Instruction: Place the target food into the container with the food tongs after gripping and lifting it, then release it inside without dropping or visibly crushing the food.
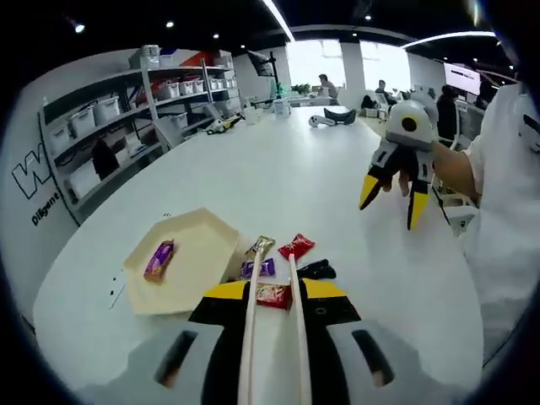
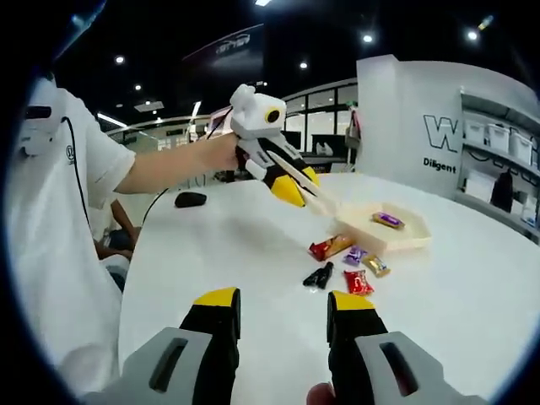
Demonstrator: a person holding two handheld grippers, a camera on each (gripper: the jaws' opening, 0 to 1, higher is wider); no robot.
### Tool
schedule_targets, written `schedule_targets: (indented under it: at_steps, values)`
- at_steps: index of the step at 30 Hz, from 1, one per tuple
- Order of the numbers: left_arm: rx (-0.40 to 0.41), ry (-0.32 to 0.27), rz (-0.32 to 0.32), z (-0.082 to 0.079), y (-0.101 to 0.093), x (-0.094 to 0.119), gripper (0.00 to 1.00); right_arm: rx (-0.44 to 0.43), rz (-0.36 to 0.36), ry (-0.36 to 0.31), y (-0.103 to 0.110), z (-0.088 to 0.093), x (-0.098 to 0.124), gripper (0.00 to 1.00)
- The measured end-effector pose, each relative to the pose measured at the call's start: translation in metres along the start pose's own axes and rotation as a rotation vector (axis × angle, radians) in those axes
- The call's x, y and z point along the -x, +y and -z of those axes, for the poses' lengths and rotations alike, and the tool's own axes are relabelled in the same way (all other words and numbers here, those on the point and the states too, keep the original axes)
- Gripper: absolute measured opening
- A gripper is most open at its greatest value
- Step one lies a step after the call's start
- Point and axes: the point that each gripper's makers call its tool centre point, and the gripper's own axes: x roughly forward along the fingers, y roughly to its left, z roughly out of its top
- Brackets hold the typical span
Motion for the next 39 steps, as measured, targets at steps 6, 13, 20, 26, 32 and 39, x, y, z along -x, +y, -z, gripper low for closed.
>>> schedule_targets:
  at_steps: [6, 13, 20, 26, 32, 39]
  values:
    - [0.013, 0.017, -0.009, 0.006, -0.004, -0.002, 0.21, 0.0, -0.003, 0.0, 0.0, 0.0, -0.002, 0.36]
    - [0.013, 0.029, -0.02, 0.01, -0.007, -0.006, 0.21, -0.005, -0.004, 0.003, -0.001, 0.001, -0.003, 0.36]
    - [0.023, 0.039, -0.017, 0.015, -0.013, -0.021, 0.21, -0.009, -0.006, 0.006, -0.001, 0.003, -0.005, 0.36]
    - [0.042, 0.049, -0.017, 0.02, -0.014, -0.029, 0.21, -0.013, -0.005, 0.007, -0.002, 0.005, -0.005, 0.36]
    - [0.044, 0.067, -0.022, 0.026, -0.012, -0.033, 0.21, -0.017, -0.005, 0.006, -0.002, 0.006, -0.005, 0.36]
    - [0.054, 0.085, -0.031, 0.034, -0.008, -0.033, 0.21, -0.019, -0.005, 0.007, -0.002, 0.008, -0.005, 0.36]
